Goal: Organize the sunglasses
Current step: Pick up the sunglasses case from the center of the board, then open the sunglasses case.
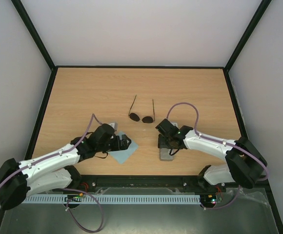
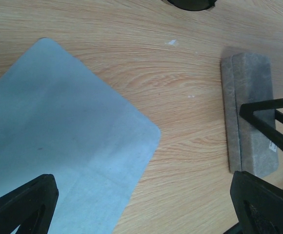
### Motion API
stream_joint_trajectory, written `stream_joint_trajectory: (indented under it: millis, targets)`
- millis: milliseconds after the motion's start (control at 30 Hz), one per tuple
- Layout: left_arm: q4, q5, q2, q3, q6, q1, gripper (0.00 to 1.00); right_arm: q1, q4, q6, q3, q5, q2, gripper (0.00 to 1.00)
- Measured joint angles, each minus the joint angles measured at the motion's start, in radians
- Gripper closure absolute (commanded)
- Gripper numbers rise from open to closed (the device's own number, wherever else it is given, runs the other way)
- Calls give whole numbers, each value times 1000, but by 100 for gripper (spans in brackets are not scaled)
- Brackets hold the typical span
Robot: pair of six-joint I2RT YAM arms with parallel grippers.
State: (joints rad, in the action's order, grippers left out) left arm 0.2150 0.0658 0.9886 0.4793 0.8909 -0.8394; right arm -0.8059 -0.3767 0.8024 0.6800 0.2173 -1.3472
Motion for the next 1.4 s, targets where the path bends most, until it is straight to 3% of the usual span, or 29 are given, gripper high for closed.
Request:
stream_joint_trajectory:
  millis: [167, 433, 567, 833, 1067, 1400]
  targets:
    - [-49, 67, 65, 47, -1, 0, 0, 0, -5, -32, 2, -61, 68, 60]
    - [-114, 133, 92, 142, 19, -2, 1, -1, 90, -45, 2, -302, 300, 64]
    - [-129, 144, 104, 198, 31, -2, 1, -1, 122, -39, 19, -374, 319, 64]
    - [-119, 105, 102, 226, 64, -29, 8, -1, 122, -20, 84, -381, 300, 64]
    - [-119, 56, 17, 185, 100, -42, 2, -1, 148, 40, 99, -362, 258, 64]
    - [-119, 24, 32, 185, 116, -97, 5, 1, 181, 93, 114, -366, 244, 65]
